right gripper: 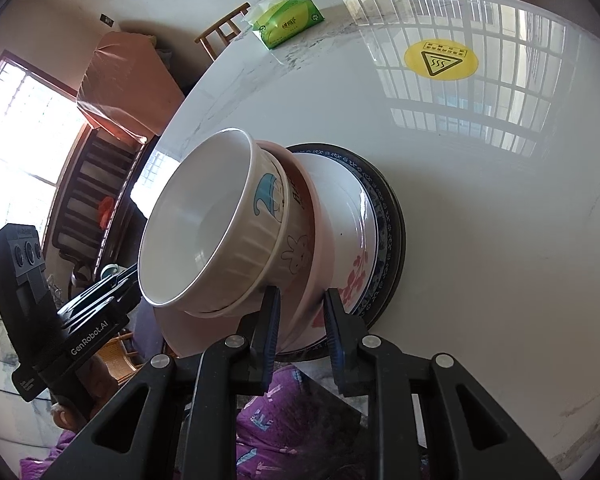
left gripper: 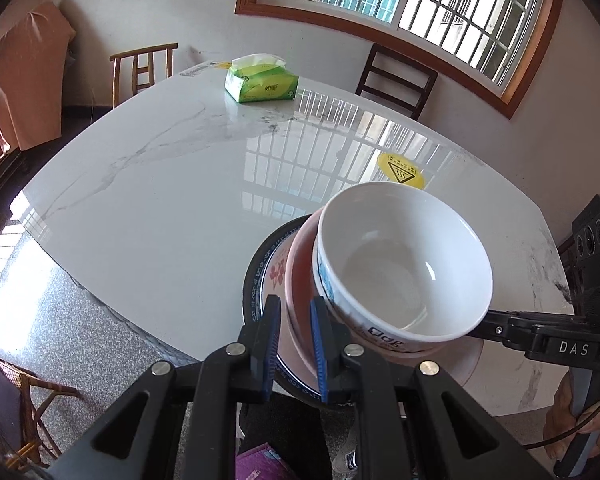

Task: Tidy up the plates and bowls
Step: 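Lower the nested bowl stack onto the pink-flowered plate, then open both grippers and withdraw from the bowl stack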

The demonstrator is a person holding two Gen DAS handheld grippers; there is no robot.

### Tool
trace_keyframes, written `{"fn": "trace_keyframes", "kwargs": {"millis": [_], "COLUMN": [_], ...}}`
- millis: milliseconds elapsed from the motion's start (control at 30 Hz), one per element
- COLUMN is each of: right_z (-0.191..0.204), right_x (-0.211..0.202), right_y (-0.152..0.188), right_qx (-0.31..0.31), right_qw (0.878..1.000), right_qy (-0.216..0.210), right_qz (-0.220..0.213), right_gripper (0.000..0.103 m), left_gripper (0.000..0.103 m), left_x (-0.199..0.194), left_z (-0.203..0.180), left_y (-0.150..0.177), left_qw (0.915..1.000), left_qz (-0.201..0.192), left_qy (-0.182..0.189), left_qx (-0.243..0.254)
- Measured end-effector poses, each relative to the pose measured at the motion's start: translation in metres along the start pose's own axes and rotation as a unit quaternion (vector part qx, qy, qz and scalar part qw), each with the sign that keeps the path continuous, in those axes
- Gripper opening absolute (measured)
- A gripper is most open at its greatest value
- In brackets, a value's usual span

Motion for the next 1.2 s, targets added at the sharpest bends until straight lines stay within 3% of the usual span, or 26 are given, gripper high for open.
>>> {"fn": "trace_keyframes", "kwargs": {"millis": [100,333,433,500,633,700,733,800,867,967,1200], "right_z": [0.000,-0.008,-0.006,-0.003,0.009,0.015,0.018,0.023,0.028,0.035,0.051], "right_x": [-0.001,-0.001,-0.010,-0.019,-0.035,-0.040,-0.042,-0.043,-0.042,-0.039,-0.031], "right_y": [0.003,0.016,0.025,0.035,0.057,0.072,0.079,0.093,0.105,0.119,0.140], "right_qx": [-0.006,0.001,-0.006,-0.010,-0.036,-0.049,-0.057,-0.064,-0.066,-0.064,-0.083], "right_qw": [1.000,0.997,0.993,0.988,0.972,0.958,0.950,0.934,0.923,0.911,0.912], "right_qy": [-0.005,-0.030,-0.017,-0.010,0.003,0.020,0.033,0.053,0.049,0.064,0.079], "right_qz": [-0.021,-0.075,-0.118,-0.156,-0.233,-0.282,-0.305,-0.347,-0.377,-0.402,-0.394], "right_gripper": [0.026,0.040,0.044,0.045,0.054,0.058,0.060,0.071,0.080,0.083,0.087], "left_gripper": [0.017,0.029,0.040,0.040,0.040,0.045,0.050,0.051,0.052,0.067,0.067], "left_x": [-0.008,-0.012,-0.019,-0.029,-0.043,-0.046,-0.046,-0.049,-0.057,-0.067,-0.080], "left_z": [0.002,0.006,0.008,0.010,0.011,0.010,0.009,0.011,0.013,0.018,0.010], "left_y": [0.003,0.015,0.024,0.031,0.049,0.057,0.060,0.068,0.078,0.089,0.107], "left_qw": [0.9989,0.9946,0.9907,0.9856,0.9735,0.9709,0.9712,0.9708,0.9673,0.9643,0.9588], "left_qz": [-0.042,-0.093,-0.121,-0.155,-0.211,-0.222,-0.221,-0.229,-0.249,-0.265,-0.282], "left_qy": [-0.020,-0.042,-0.058,-0.063,-0.081,-0.080,-0.077,-0.061,-0.039,-0.001,-0.008], "left_qx": [0.003,0.016,0.021,0.021,0.034,0.043,0.044,0.036,0.027,0.012,0.032]}}
Point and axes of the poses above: each gripper's, at about its wrist camera, not at the fingertips, and x roughly the way its jaws point, z to its left, y to its underside, the point moved 4 cm from there along x, roughly the way its jaws point, and after that the axes turned 12 degrees about z, right-handed, at the moved point
